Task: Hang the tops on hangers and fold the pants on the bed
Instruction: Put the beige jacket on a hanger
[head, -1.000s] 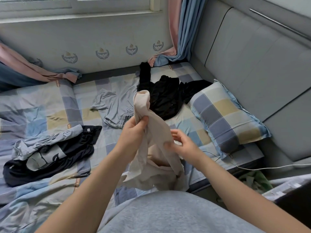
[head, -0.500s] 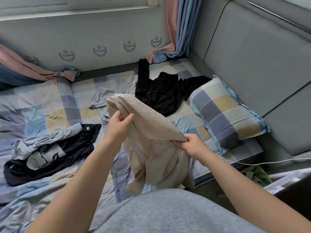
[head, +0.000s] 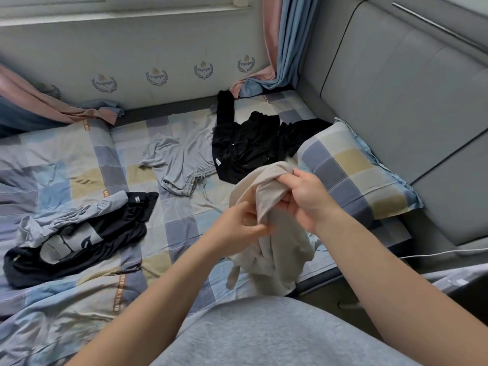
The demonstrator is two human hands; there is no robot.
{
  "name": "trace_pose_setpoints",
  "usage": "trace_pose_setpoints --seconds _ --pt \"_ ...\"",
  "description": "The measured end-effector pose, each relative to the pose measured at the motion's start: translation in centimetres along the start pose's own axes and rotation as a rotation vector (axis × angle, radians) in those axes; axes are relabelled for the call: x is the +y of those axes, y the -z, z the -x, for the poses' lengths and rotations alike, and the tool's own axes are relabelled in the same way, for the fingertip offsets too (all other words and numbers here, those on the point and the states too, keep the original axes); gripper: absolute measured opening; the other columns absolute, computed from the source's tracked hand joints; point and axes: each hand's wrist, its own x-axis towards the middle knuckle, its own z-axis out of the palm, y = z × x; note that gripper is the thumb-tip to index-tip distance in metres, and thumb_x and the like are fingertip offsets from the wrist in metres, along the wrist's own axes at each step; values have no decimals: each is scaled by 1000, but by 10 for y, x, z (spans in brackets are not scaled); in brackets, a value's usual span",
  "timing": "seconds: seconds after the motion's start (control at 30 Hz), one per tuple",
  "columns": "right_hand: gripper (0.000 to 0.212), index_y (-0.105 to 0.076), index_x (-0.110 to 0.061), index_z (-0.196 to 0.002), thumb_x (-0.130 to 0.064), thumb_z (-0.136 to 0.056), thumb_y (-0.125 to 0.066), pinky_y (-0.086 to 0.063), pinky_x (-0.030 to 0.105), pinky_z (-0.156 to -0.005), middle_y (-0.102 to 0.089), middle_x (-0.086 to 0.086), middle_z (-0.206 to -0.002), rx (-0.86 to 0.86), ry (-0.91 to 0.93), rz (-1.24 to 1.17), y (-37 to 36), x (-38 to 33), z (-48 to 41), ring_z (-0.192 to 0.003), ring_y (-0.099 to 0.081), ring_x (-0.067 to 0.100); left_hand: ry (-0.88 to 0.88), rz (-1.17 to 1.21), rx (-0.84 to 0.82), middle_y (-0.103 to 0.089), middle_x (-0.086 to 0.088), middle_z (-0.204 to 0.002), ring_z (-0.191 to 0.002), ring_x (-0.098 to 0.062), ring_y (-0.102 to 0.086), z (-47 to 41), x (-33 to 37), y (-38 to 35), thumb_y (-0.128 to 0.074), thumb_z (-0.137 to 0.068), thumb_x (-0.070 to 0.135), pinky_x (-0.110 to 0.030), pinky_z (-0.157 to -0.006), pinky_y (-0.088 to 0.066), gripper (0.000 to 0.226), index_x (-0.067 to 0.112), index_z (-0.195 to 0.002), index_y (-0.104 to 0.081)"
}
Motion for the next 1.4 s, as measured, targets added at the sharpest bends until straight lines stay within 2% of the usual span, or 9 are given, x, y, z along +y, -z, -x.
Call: trace_pose_setpoints --seconds 0.1,0.27,0.43,0.57,0.67,0.83,1.03,1.2,1.4 --pt "16 -63 -3 -107 -6 -102 -49 -61 33 -67 -69 11 -87 -91 11 -131 -10 -7 6 -74 -69 18 -6 -64 62 -70 4 -86 -84 -16 -67 -4 -3 -9 -72 -87 38 -38 -73 -56 18 20 -91 -68" --pt "20 -62 -5 -116 -8 -103 -47 -59 42 -86 -71 15 -102 -192 37 -227 -14 -10 9 -89 -71 25 37 75 244 -74 -3 -100 -95 -26 -69 -13 -19 -8 -52 -102 21 -49 -83 -56 20 18 -107 -71" --pt "15 -61 -19 -111 -21 -96 -64 -55 28 -85 -68 6 -125 -105 99 94 5 22 0 -109 -65 17 11 484 389 -76 0 -96 -95 -22 -70 -11 -16 6 -47 -99 0 -35 -75 -59 36 26 -97 -73" --pt "107 -30 -36 -149 -69 -61 -81 -40 34 -105 -35 -13 -152 -200 -34 596 25 77 2 -135 -37 9 179 809 442 -76 -11 -89 -80 -23 -74 -12 -10 23 -56 -102 19 -31 -60 -57 16 9 -102 -68" --pt "132 -18 -36 -155 -71 -49 -86 -37 49 -114 -28 -8 -158 -208 -87 822 24 119 4 -144 -31 18 202 944 420 -76 -7 -79 -73 -20 -74 -10 3 36 -58 -102 24 -32 -63 -59 21 8 -93 -69" --pt "14 -67 -18 -102 -15 -89 -64 -54 41 -88 -70 4 -103 2 -29 871 42 139 -9 -101 -63 24 221 1040 456 -68 -5 -61 -54 -18 -69 -7 14 48 -56 -103 21 -27 -50 -55 23 5 -86 -60" --pt "26 -61 -13 -83 6 -86 -44 -37 32 -62 -62 10 -78 156 58 882 68 78 -17 -76 -54 25 325 845 480 -64 -16 -88 -67 -22 -62 -7 -9 54 -54 -103 22 -29 -59 -48 19 8 -90 -59" --pt "11 -65 -4 -80 -3 -90 -61 -38 27 -60 -62 3 -71 53 277 822 50 18 -12 -66 -50 10 281 466 261 -58 -5 -134 -109 -18 -59 -7 -25 31 -72 -91 30 -24 -70 -46 55 18 -140 -50" --pt "7 -74 -4 -87 -6 -91 -67 -48 16 -64 -69 -3 -72 -140 340 713 12 -14 5 -67 -61 2 -103 141 -75 -65 15 -115 -107 1 -62 -12 -22 -14 -83 -73 38 -19 -85 -51 61 31 -127 -54"
